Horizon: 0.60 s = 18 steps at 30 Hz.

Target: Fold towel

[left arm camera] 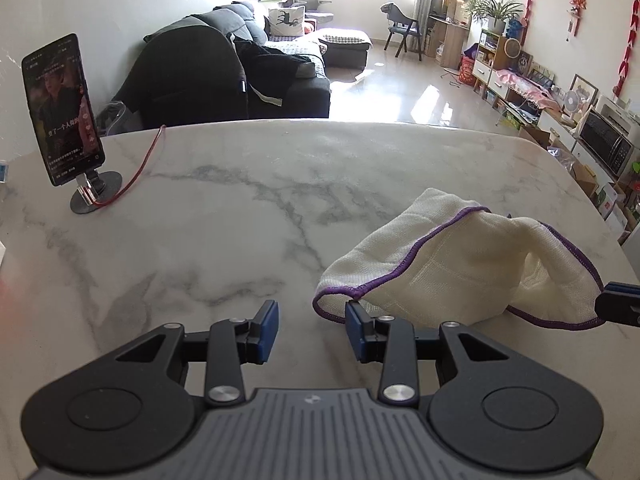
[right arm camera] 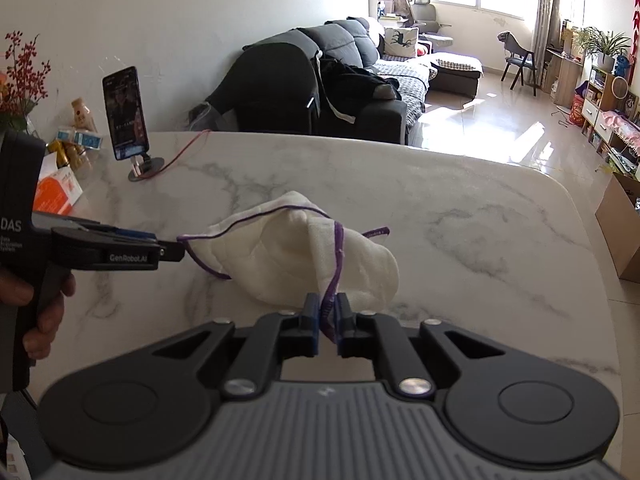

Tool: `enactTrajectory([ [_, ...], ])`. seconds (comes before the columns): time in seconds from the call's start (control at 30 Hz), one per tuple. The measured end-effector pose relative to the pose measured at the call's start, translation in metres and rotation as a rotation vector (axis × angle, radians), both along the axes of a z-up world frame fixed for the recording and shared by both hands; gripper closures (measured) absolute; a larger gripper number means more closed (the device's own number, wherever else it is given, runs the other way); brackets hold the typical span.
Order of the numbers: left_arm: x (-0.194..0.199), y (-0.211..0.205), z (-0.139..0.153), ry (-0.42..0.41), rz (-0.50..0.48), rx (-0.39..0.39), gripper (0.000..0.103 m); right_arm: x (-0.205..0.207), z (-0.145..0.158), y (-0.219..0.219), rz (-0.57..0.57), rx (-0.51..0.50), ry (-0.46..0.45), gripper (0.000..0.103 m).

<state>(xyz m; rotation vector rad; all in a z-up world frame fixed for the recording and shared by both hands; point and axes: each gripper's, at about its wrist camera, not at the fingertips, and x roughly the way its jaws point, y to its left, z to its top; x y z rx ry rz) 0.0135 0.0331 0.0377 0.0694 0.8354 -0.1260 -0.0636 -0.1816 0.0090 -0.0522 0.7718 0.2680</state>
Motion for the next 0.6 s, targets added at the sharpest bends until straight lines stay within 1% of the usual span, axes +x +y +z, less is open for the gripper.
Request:
enactTrajectory([
  [0.07,0.0,-0.003,0.002,-0.002,-0.032,0.025,0.062,-0.001,-0.001,-0.001,0.006,-0.022,0.01,0.095],
  [0.13,0.0,-0.006,0.004,-0.005,-0.064,0.051,0.055,-0.001,-0.002,-0.003,0.014,-0.037,0.025,0.094],
  [0.37,0.001,-0.016,0.012,-0.014,-0.175,0.14,0.054,0.0,-0.005,-0.009,0.056,-0.07,0.091,0.094],
  [0.43,0.001,-0.019,0.014,-0.017,-0.207,0.162,0.051,0.001,-0.008,-0.009,0.075,-0.079,0.119,0.094],
  [0.47,0.001,-0.02,0.015,-0.019,-0.221,0.166,0.05,0.001,-0.009,-0.008,0.084,-0.083,0.131,0.094],
  [0.53,0.0,-0.022,0.016,-0.019,-0.258,0.167,0.043,0.001,-0.012,-0.007,0.111,-0.083,0.161,0.094],
  [0.6,-0.004,-0.024,0.016,-0.016,-0.308,0.165,0.04,0.0,-0.015,-0.005,0.135,-0.082,0.193,0.094],
])
